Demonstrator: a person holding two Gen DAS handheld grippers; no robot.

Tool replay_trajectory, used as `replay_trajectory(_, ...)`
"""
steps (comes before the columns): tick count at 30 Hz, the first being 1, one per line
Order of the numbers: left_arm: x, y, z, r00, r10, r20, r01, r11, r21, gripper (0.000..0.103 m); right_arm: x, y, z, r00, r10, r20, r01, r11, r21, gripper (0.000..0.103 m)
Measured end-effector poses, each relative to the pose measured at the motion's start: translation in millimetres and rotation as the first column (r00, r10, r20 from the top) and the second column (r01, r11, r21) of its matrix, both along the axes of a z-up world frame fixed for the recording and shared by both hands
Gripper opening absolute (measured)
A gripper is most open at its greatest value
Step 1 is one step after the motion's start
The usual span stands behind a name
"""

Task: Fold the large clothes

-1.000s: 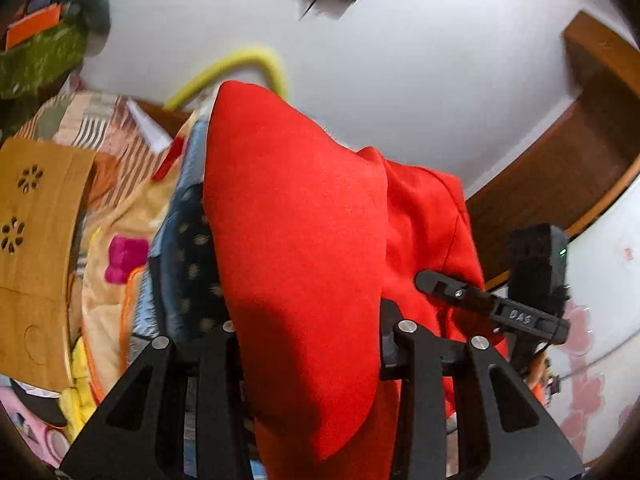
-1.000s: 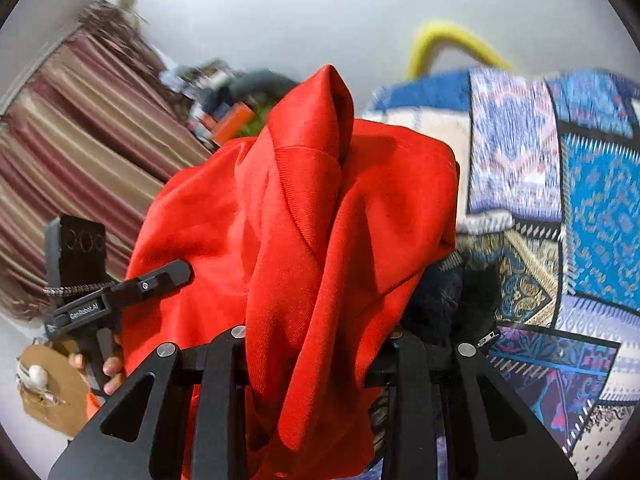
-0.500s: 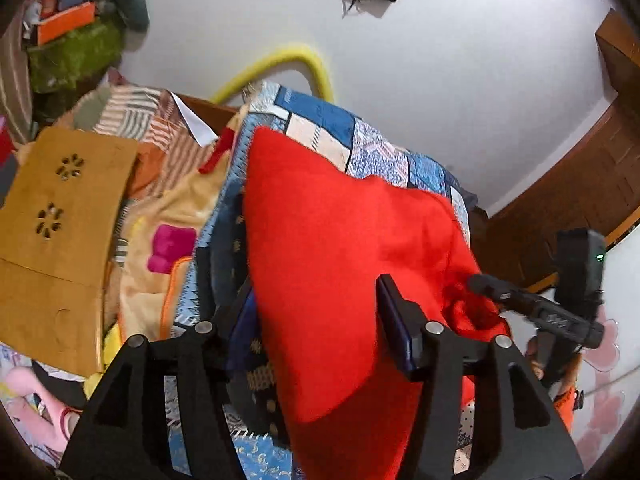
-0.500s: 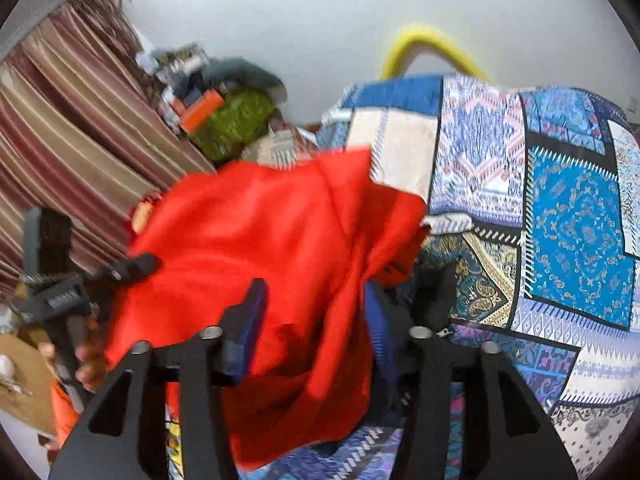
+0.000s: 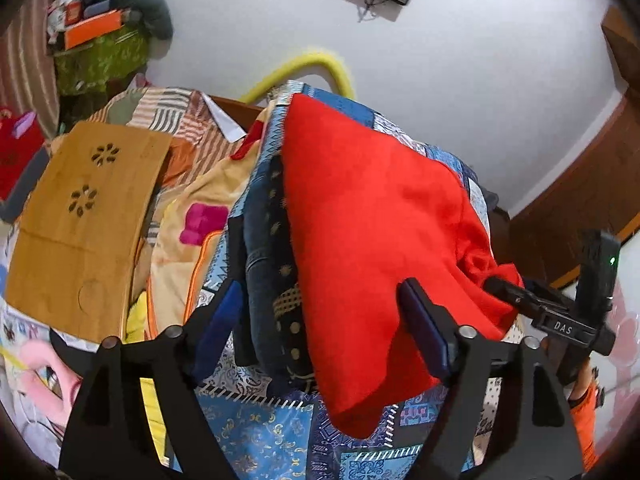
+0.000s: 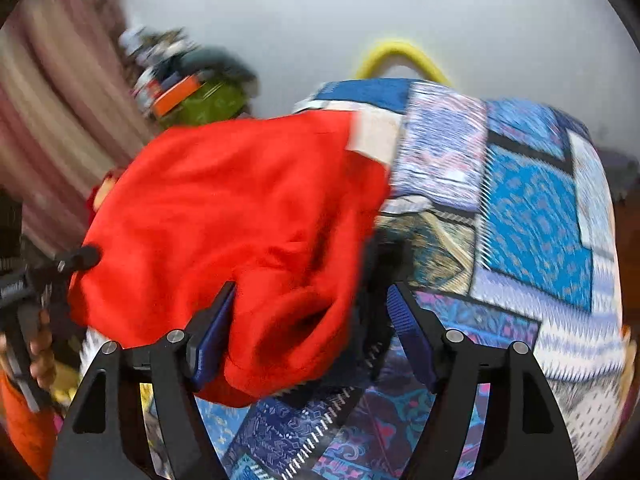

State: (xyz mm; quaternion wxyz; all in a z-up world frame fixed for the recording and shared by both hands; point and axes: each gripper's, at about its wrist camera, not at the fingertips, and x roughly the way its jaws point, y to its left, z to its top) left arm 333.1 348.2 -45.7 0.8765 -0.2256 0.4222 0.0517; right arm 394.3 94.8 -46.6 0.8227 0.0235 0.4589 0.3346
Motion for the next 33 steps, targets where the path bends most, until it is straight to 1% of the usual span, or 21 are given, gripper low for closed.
replay_trajectory(1,-1,2,-2,1.0,0.007,0.0,-0.007,1.0,-0.007,0.083,4,-10,-1,0.999,-0.032,0.0,0.032,0.999,0.011,0.071)
replay_trajectory(3,0,5,-5,1.0,0.018,-0.002,-0.018,1.0,-0.009,0.089,12,-27,-3,0.996,-0.09,0.003,0.09,0.996,0.008,0.071)
replay_trajectory(6,1,6,-7,0.999,0.032,-0.004,-0.032,0.999,-0.018,0.09,15,-41,-4,0.993,-0.118,-0.002,0.118,0.992,-0.046,0.071)
replay_trajectory(7,1,5,-5,0.999,0.039,-0.005,-0.039,0.999,-0.017,0.09,13,-45,-2,0.993,-0.12,0.004,0.12,0.992,-0.048,0.071)
replay_trajectory(9,-2,0,0,0.999,0.046,-0.005,-0.046,0.999,0.009,0.089,5,-55,11,0.993,-0.114,0.022,0.114,0.993,-0.013,0.071)
replay_trajectory(11,-8,-10,11,0.999,0.049,0.006,-0.049,0.996,0.072,0.089,-6,-61,25,0.993,-0.109,0.049,0.108,0.994,0.02,0.071)
replay_trajectory(12,-12,-15,18,0.999,0.047,0.016,-0.048,0.994,0.098,0.089,-15,-64,37,0.992,-0.102,0.076,0.1,0.994,0.037,0.071)
replay_trajectory(13,-16,-19,24,0.999,0.045,0.029,-0.048,0.993,0.11,0.089,-21,-63,41,0.991,-0.096,0.095,0.092,0.995,0.043,0.071)
replay_trajectory(15,-29,-28,42,0.997,0.04,0.07,-0.049,0.991,0.128,0.089,-46,-65,67,0.981,-0.073,0.179,0.062,0.996,0.069,0.071)
replay_trajectory(16,-38,-34,53,0.995,0.036,0.094,-0.049,0.989,0.139,0.089,-55,-66,75,0.976,-0.066,0.205,0.051,0.996,0.077,0.071)
replay_trajectory(18,-55,-47,74,0.99,0.024,0.141,-0.047,0.986,0.163,0.089,-84,-69,100,0.96,-0.038,0.277,0.007,0.994,0.112,0.071)
replay_trajectory(19,-66,-56,85,0.986,0.013,0.168,-0.044,0.983,0.18,0.089,-93,-69,106,0.955,-0.032,0.295,-0.005,0.992,0.123,0.071)
replay_trajectory(21,-86,-72,106,0.976,-0.007,0.219,-0.041,0.976,0.214,0.089,-123,-74,128,0.934,-0.025,0.356,-0.035,0.987,0.159,0.071)
replay_trajectory(24,-123,-101,137,0.949,-0.045,0.312,-0.041,0.964,0.264,0.089,-169,-84,155,0.891,-0.032,0.454,-0.071,0.976,0.206,0.071)
replay_trajectory(25,-137,-112,147,0.936,-0.056,0.348,-0.049,0.957,0.286,0.089,-178,-87,160,0.88,-0.034,0.474,-0.078,0.974,0.215,0.071)
replay_trajectory(27,-164,-131,162,0.911,-0.078,0.406,-0.064,0.943,0.326,0.089,-208,-94,174,0.846,-0.043,0.531,-0.102,0.965,0.241,0.071)
replay_trajectory(29,-191,-149,172,0.882,-0.088,0.463,-0.098,0.927,0.361,0.089,-237,-103,185,0.814,-0.065,0.577,-0.114,0.956,0.269,0.071)
replay_trajectory(32,-234,-180,181,0.831,-0.103,0.547,-0.161,0.896,0.415,0.089,-265,-111,190,0.785,-0.077,0.614,-0.133,0.948,0.289,0.071)
replay_trajectory(33,-243,-187,181,0.822,-0.105,0.56,-0.178,0.887,0.426,0.089,-277,-115,191,0.773,-0.086,0.628,-0.134,0.946,0.295,0.071)
